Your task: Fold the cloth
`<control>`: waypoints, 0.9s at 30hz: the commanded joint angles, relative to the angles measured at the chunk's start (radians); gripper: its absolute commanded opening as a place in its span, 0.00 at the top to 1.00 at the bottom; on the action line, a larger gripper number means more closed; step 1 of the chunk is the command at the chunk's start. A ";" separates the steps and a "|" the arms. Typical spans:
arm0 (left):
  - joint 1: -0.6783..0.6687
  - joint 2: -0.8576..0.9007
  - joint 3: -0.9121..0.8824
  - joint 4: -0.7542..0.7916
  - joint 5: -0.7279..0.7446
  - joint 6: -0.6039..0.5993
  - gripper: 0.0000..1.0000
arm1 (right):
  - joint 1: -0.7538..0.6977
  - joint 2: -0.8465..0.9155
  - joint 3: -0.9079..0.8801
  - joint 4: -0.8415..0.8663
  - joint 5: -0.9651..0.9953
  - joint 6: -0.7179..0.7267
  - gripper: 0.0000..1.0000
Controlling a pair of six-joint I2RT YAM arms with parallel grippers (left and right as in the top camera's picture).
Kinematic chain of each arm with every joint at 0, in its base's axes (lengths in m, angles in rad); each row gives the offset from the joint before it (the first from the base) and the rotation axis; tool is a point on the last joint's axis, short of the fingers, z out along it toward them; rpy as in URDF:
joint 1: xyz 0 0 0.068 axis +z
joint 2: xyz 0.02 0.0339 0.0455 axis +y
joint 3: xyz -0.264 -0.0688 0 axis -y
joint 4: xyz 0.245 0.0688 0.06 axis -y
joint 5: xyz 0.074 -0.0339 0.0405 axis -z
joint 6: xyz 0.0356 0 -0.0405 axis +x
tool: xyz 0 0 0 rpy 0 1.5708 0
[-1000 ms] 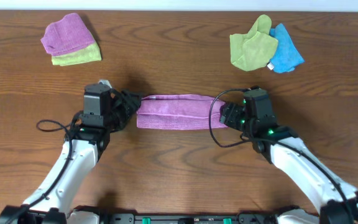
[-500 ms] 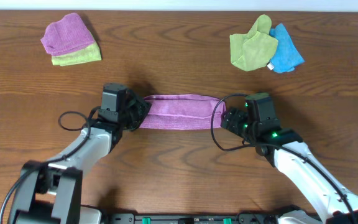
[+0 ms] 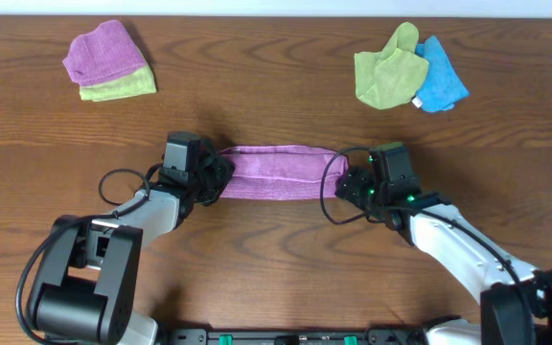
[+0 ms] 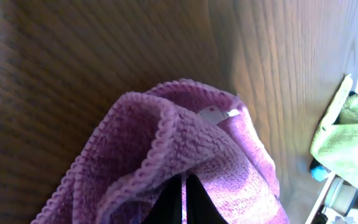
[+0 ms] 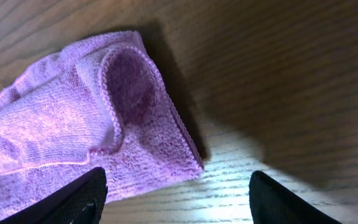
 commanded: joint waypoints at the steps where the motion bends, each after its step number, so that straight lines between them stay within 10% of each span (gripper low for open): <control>1: -0.003 0.025 0.019 0.002 -0.023 -0.001 0.94 | -0.010 0.018 0.001 0.007 -0.013 0.022 0.27; 19: -0.004 0.050 0.019 -0.001 -0.022 -0.001 0.94 | 0.059 0.140 0.001 0.153 -0.035 0.105 0.28; 27: -0.004 0.050 0.019 -0.002 -0.021 -0.001 0.94 | 0.080 0.170 0.000 0.181 0.005 0.108 0.46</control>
